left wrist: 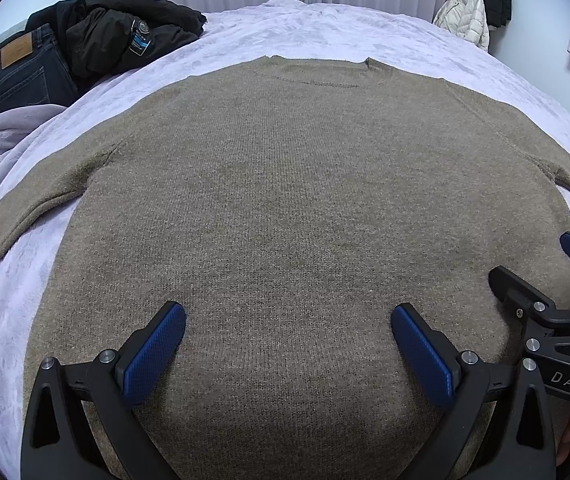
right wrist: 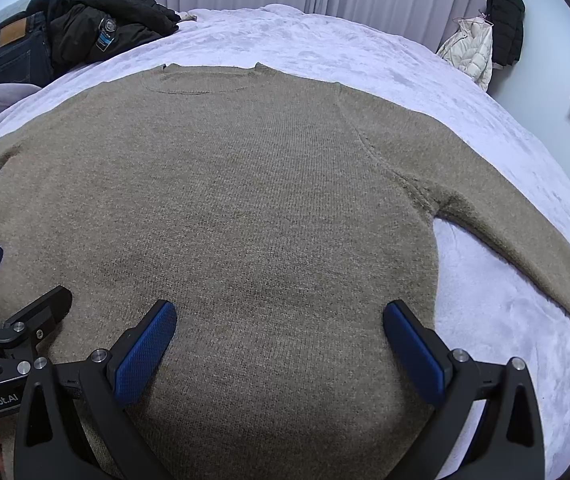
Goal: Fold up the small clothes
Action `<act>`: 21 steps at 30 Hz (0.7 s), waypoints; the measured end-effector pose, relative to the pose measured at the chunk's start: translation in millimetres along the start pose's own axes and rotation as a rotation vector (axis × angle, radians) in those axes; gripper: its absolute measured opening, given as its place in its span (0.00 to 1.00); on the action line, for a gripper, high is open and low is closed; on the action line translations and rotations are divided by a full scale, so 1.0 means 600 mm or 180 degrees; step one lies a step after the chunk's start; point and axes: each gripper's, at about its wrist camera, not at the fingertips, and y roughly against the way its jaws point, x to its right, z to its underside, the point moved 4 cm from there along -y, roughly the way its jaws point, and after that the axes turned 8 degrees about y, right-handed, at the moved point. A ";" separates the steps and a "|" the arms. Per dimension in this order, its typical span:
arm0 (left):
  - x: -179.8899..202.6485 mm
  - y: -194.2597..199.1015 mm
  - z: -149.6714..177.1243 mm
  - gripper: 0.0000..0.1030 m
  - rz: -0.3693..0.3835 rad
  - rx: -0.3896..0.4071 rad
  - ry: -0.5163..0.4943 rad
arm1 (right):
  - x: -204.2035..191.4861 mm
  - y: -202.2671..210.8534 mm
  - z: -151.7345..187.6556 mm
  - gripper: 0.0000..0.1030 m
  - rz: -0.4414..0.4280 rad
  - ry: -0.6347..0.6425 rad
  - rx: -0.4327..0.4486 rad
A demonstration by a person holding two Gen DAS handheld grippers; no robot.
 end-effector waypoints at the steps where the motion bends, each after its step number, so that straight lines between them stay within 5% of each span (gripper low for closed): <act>1: 0.000 0.000 0.000 1.00 -0.0007 -0.0001 -0.0004 | 0.000 -0.001 0.000 1.00 0.0000 0.0001 -0.0008; 21: 0.009 0.004 0.002 1.00 -0.0131 -0.0029 -0.0030 | -0.001 -0.008 -0.008 1.00 0.0001 0.0002 -0.0228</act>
